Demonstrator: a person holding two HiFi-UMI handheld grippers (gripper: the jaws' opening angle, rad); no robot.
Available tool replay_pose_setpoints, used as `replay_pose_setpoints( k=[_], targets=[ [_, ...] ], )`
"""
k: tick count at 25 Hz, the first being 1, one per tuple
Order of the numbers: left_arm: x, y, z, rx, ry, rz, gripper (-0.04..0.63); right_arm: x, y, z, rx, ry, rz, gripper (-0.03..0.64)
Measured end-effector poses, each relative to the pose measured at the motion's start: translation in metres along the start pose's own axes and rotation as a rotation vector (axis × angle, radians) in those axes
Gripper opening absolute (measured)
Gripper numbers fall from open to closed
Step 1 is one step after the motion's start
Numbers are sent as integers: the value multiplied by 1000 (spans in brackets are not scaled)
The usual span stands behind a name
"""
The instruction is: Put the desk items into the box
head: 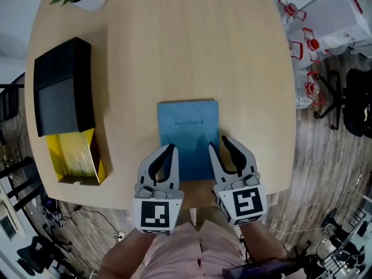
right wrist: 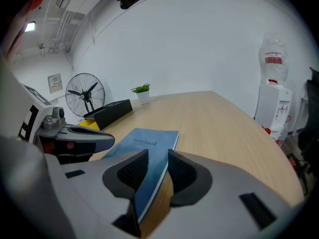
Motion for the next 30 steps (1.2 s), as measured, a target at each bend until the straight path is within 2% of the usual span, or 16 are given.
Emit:
replay_pose_setpoints(
  k=[7, 11, 16, 30],
  targets=[
    [-17, -6, 5, 17, -69, 42, 12, -9, -2, 7, 23, -32, 7, 130],
    [-23, -5, 8, 27, -79, 35, 12, -12, -2, 8, 35, -40, 10, 132],
    [-26, -3, 10, 32, -95, 99, 11, -13, -3, 8, 40, -48, -3, 137],
    [-37, 1, 1, 46, -114, 99, 11, -26, -13, 0, 57, -105, 8, 133]
  ],
)
Point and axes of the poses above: the fingertips, and each gripper's own axes: z forward along the fingers, y to its right, x out of its top, the point moved 2 cm from there along -z, backward along the fingers, and after that the axes turned 11 degrees about -z, right-handed, at the moved point
